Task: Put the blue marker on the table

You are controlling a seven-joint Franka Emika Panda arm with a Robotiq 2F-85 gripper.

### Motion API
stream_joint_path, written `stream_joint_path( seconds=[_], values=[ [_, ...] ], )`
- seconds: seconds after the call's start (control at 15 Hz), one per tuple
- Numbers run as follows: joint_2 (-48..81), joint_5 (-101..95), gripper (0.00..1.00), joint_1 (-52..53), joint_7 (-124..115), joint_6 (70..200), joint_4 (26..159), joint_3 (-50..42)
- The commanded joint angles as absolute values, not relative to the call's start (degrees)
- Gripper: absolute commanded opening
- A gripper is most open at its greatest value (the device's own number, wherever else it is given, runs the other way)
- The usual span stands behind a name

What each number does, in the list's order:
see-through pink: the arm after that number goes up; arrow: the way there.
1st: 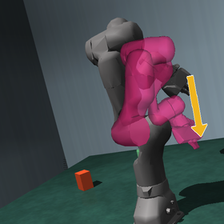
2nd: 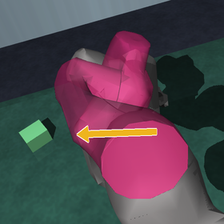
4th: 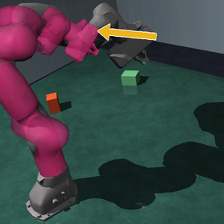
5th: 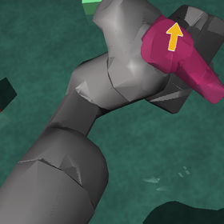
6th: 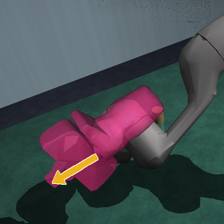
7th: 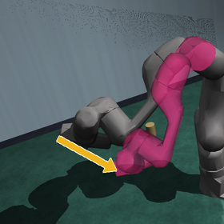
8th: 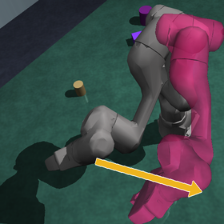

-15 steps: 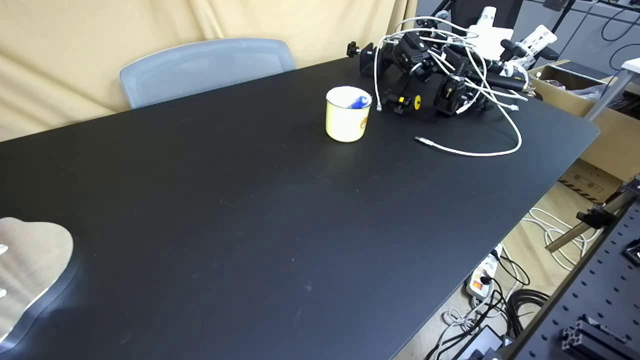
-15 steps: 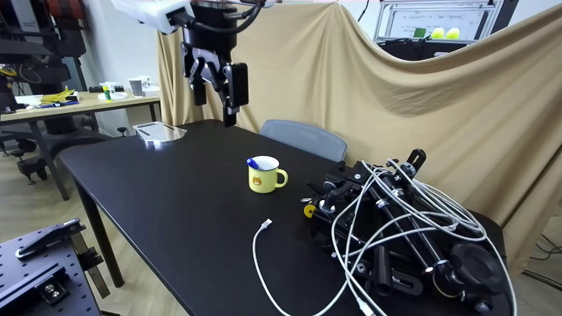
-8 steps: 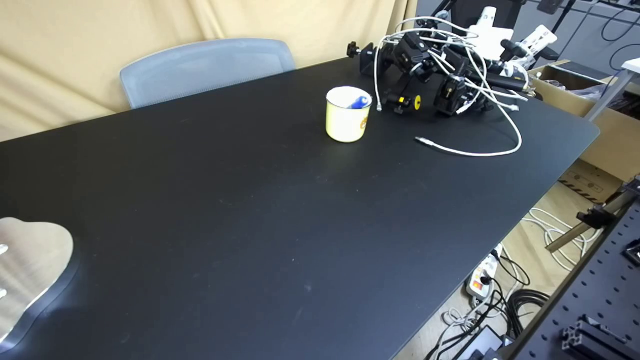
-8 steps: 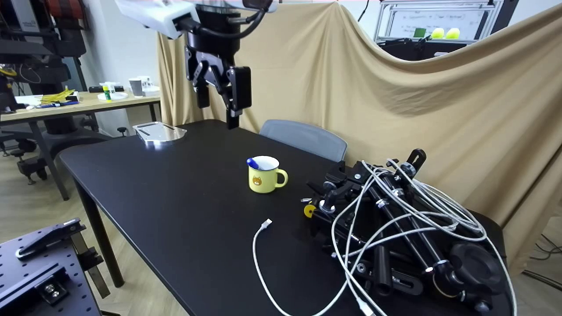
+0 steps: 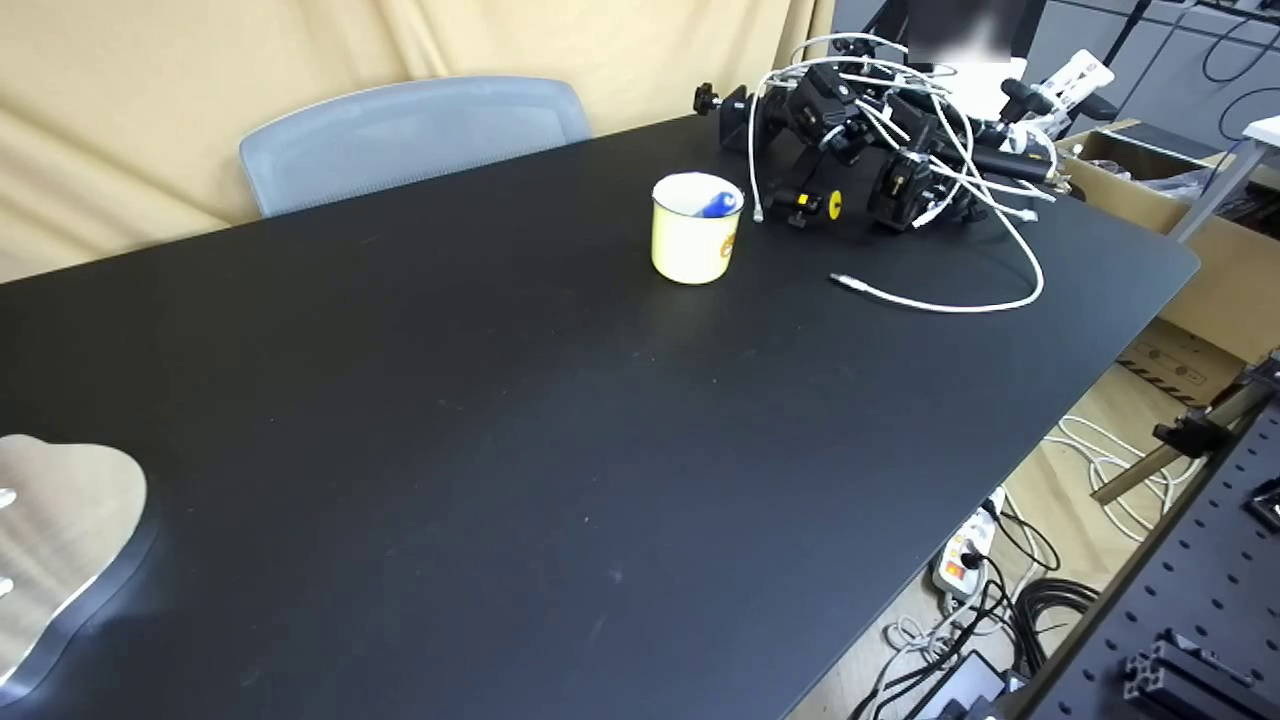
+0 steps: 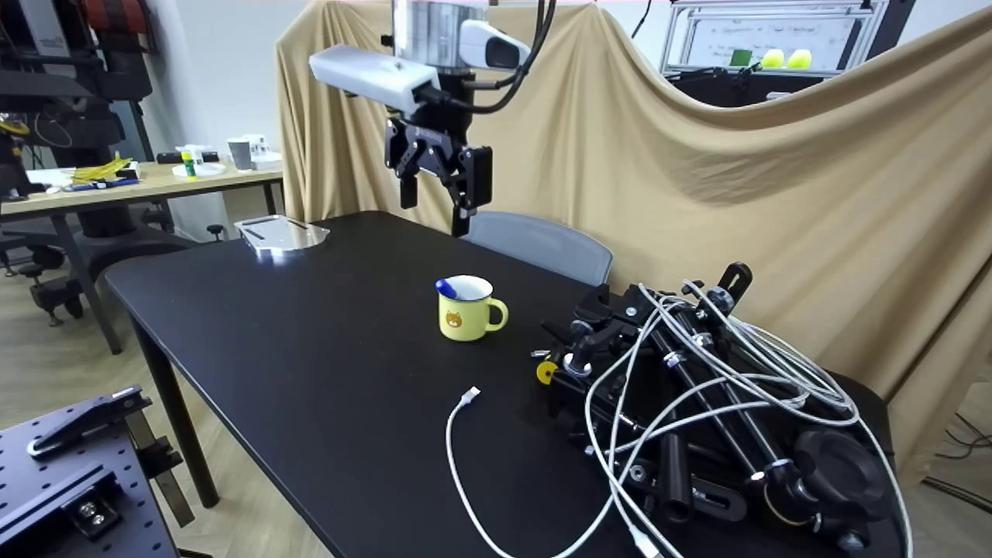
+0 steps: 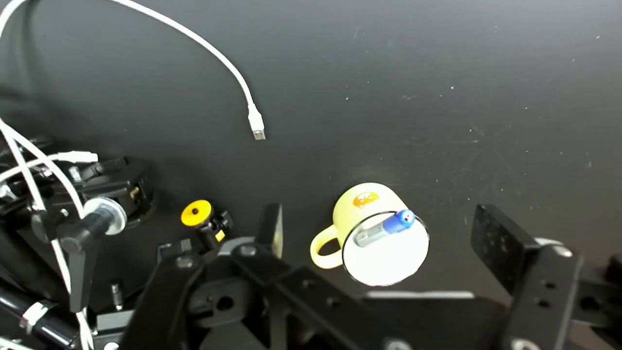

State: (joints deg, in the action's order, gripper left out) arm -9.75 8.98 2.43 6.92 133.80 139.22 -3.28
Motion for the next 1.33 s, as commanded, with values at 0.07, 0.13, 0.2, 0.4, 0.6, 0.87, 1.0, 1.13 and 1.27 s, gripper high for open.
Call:
stream_joint_path(
  seconds=[0.07, 0.13, 0.2, 0.4, 0.6, 0.87, 1.0, 1.13, 1.27],
  values=[
    [-0.13, 5.78, 1.00, 3.34, 4.13, 138.28, 131.86, 0.88],
    [0.92, 5.79, 1.00, 3.69, 3.53, 140.37, 131.84, 1.70],
    [1.88, 5.88, 1.00, 3.95, 3.05, 142.13, 131.86, 2.32],
    [4.45, 6.13, 1.00, 4.42, 2.30, 145.02, 132.39, 3.46],
    [6.46, 6.09, 1.00, 4.29, 2.19, 145.98, 132.39, 3.62],
    [9.39, 5.96, 1.00, 4.04, 2.98, 147.18, 131.82, 3.51],
    [10.93, 5.45, 1.00, 4.10, 2.80, 147.82, 131.30, 3.48],
    [12.42, 5.46, 1.00, 4.06, 2.96, 147.70, 130.55, 3.59],
    [13.71, 5.72, 1.00, 4.01, 2.82, 147.22, 129.73, 3.62]
  ],
)
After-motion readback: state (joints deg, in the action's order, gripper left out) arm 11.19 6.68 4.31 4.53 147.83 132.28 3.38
